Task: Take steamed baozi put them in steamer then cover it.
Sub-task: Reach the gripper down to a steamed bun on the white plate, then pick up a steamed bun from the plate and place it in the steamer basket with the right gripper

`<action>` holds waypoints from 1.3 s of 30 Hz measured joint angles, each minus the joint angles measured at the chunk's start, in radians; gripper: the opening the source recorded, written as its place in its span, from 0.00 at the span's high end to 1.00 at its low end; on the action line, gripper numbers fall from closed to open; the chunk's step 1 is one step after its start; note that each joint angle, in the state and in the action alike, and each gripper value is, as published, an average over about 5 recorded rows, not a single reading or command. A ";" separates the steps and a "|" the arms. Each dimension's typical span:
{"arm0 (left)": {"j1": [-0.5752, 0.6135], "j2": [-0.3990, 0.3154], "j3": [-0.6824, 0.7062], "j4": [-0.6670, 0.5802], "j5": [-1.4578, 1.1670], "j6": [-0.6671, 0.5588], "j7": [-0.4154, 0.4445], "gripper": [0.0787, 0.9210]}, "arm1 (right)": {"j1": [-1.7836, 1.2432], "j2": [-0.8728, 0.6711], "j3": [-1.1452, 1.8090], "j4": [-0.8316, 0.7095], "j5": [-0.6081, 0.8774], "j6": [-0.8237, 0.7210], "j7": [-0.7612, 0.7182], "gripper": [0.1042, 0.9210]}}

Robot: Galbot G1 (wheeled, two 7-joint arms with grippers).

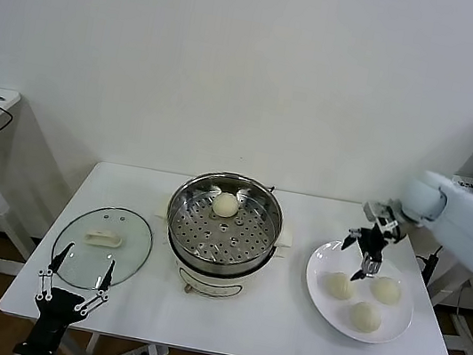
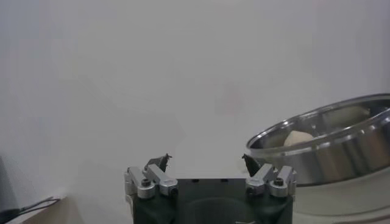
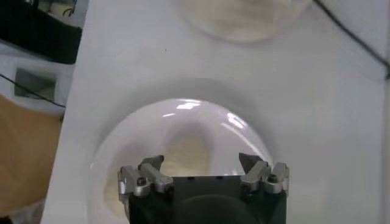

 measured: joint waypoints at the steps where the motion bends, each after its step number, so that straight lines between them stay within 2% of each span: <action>1: 0.000 0.000 -0.002 0.000 0.000 0.000 0.000 0.12 | -0.014 -0.001 0.008 -0.003 -0.002 -0.003 0.008 0.12; 25: -0.009 0.007 -0.043 -0.016 -0.029 0.016 -0.002 0.12 | -0.201 0.033 0.139 -0.086 -0.065 -0.032 0.102 0.14; 34: -0.011 0.014 -0.060 -0.018 -0.038 0.017 -0.002 0.12 | -0.203 0.040 0.145 -0.086 -0.076 -0.034 0.104 0.31; 39: -0.011 0.013 -0.060 -0.022 -0.039 0.017 -0.003 0.12 | -0.180 0.040 0.137 -0.074 -0.077 -0.032 0.093 0.34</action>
